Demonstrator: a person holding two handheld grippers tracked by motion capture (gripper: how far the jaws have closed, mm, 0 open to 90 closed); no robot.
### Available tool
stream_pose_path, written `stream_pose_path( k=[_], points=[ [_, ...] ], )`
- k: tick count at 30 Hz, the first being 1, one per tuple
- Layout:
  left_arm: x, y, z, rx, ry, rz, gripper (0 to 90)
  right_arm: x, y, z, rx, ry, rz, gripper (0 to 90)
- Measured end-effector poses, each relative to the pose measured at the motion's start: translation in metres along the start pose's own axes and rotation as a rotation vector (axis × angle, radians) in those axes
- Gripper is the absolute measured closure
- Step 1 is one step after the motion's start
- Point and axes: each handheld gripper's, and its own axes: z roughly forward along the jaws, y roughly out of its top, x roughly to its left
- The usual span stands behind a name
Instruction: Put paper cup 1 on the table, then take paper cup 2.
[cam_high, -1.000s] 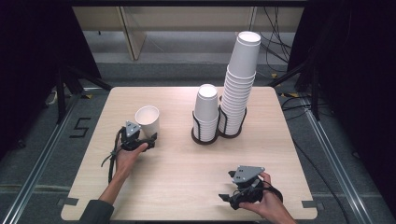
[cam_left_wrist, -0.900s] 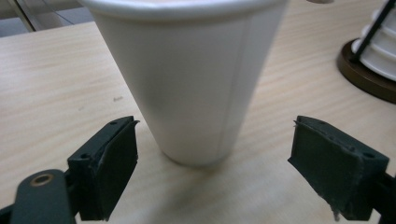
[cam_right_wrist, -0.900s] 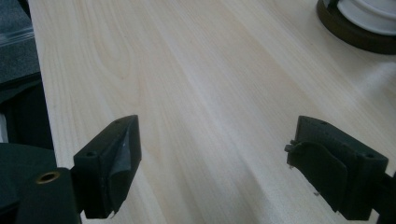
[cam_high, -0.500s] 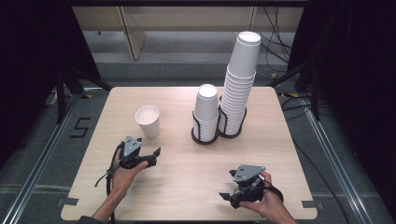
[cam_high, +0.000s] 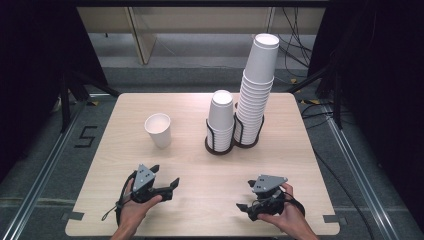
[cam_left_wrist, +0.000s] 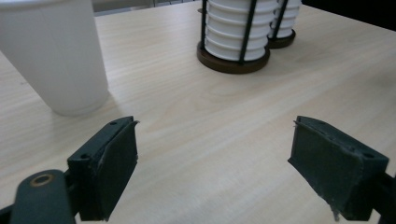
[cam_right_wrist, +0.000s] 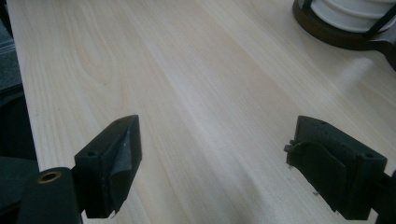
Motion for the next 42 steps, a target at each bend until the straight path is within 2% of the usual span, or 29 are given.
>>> stream_pose_path(
  k=[4,5,8,10,14,15,17,19,21,23,24,26,31,33,34,39,40,41,42],
  points=[
    [-0.011,-0.003,-0.005,-0.002,-0.011,0.018,14.3,-0.002,-0.001,0.001,-0.004,-0.002,-0.006,17.3],
    [-0.017,-0.005,-0.008,-0.002,-0.016,0.024,14.3,-0.001,-0.001,0.001,0.001,-0.009,0.011,17.2],
    [-0.022,-0.008,-0.01,-0.01,-0.025,0.027,14.3,-0.001,-0.002,0.002,-0.004,-0.006,-0.004,17.2],
    [-0.029,-0.011,-0.014,0.011,-0.038,0.044,14.3,-0.001,-0.002,0.002,-0.003,-0.006,-0.006,17.2],
    [-0.036,-0.012,-0.015,0.004,-0.058,0.073,14.3,-0.001,-0.001,0.003,-0.001,-0.011,-0.016,17.3],
    [-0.037,-0.013,-0.016,0.015,-0.057,0.087,14.3,-0.002,-0.001,0.003,-0.004,-0.013,-0.014,17.2],
    [-0.037,-0.013,-0.016,0.016,-0.055,0.089,14.3,-0.001,-0.001,0.003,-0.004,-0.008,-0.002,17.2],
    [-0.035,-0.014,-0.015,0.0,-0.048,0.097,14.3,-0.002,-0.001,0.001,-0.02,-0.015,0.006,17.0],
    [-0.035,-0.014,-0.015,0.003,-0.041,0.093,14.3,-0.002,0.0,-0.001,-0.03,-0.022,0.031,17.0],
    [-0.033,-0.015,-0.016,0.003,-0.036,0.085,14.3,-0.004,0.001,-0.003,-0.048,-0.034,0.019,16.9],
    [-0.033,-0.015,-0.016,0.008,-0.033,0.086,14.3,-0.006,0.003,-0.005,-0.068,-0.039,0.042,16.9],
    [-0.034,-0.015,-0.015,0.002,-0.039,0.084,14.3,-0.007,0.004,-0.007,-0.077,-0.046,0.048,16.9],
    [-0.035,-0.016,-0.013,0.008,-0.052,0.088,14.3,-0.018,0.013,-0.018,-0.118,-0.094,0.083,16.9],
    [-0.036,-0.016,-0.012,0.005,-0.058,0.082,14.3,-0.027,0.02,-0.027,-0.16,-0.116,0.13,16.9],
    [-0.036,-0.016,-0.013,0.012,-0.059,0.089,14.3,-0.032,0.024,-0.032,-0.186,-0.135,0.135,16.9],
    [-0.035,-0.017,-0.011,0.024,-0.056,0.086,14.3,-0.046,0.034,-0.048,-0.21,-0.176,0.163,16.5],
    [-0.034,-0.017,-0.011,0.026,-0.056,0.089,14.3,-0.053,0.04,-0.055,-0.233,-0.213,0.173,15.8],
    [-0.034,-0.017,-0.011,0.026,-0.056,0.089,14.3,-0.053,0.04,-0.055,-0.233,-0.213,0.173,15.8],
    [-0.034,-0.017,-0.011,0.031,-0.051,0.093,14.3,-0.061,0.046,-0.062,-0.232,-0.216,0.181,15.6]
  ],
)
